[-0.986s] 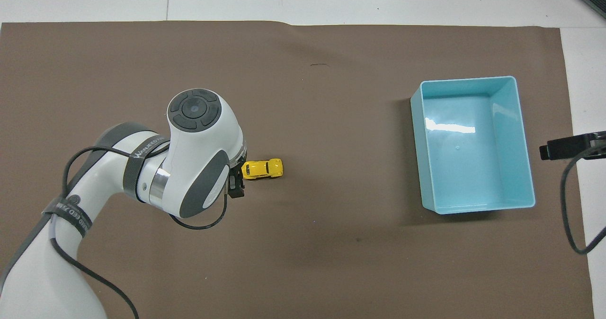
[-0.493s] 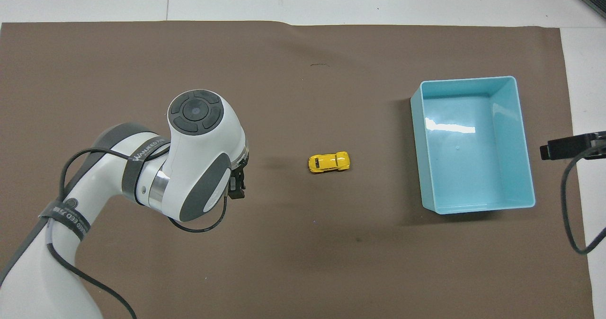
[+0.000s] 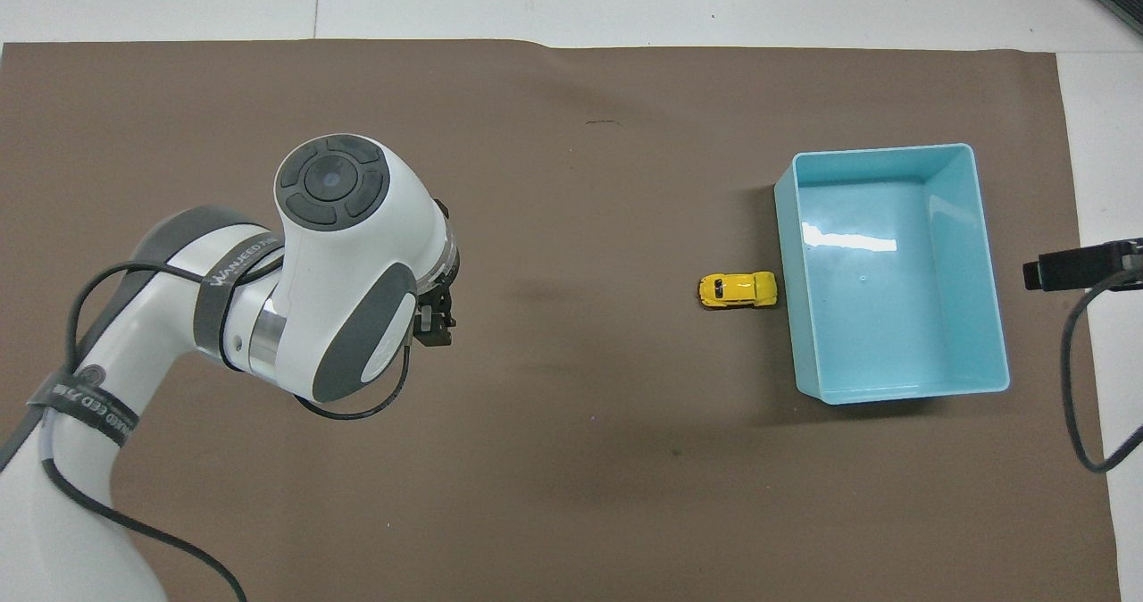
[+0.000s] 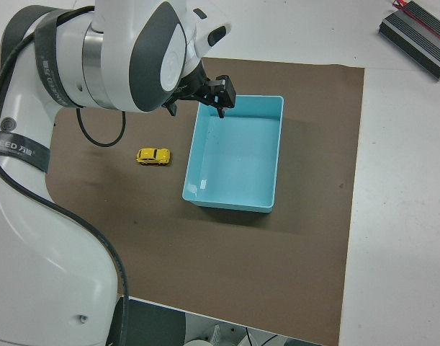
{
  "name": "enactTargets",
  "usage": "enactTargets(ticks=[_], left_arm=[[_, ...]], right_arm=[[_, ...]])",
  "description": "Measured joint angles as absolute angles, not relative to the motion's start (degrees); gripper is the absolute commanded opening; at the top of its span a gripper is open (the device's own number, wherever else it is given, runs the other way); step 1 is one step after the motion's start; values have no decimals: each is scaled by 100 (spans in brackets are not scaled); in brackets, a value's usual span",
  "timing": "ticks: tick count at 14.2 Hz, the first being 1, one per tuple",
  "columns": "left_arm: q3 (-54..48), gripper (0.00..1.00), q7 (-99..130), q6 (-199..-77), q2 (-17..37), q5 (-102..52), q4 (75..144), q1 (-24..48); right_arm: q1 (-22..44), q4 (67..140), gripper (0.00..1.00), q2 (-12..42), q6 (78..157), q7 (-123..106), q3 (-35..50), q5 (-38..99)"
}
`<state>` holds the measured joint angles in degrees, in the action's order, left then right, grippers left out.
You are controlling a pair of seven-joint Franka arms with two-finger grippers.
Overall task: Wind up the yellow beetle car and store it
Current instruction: 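Retract the left gripper while the right gripper reaches the blue box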
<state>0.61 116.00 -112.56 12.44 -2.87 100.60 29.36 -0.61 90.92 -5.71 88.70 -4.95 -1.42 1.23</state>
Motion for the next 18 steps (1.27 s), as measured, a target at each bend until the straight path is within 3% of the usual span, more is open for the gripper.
enactTargets(ticks=[4,12,18], left_arm=[[88,100,10960,-11256,1174,-287,9838,2846],[112,100,9402,-11044,456,-267,9778,2471],[186,100,7601,-10901,318,-120,9733,2351]], right_arm=[[-61,9090,100,-578,8869,-495,-142,123],[-19,9090,100,-592,8869,-863,-11,234],[-8,9090,100,-643,8869,-2025,419,213]])
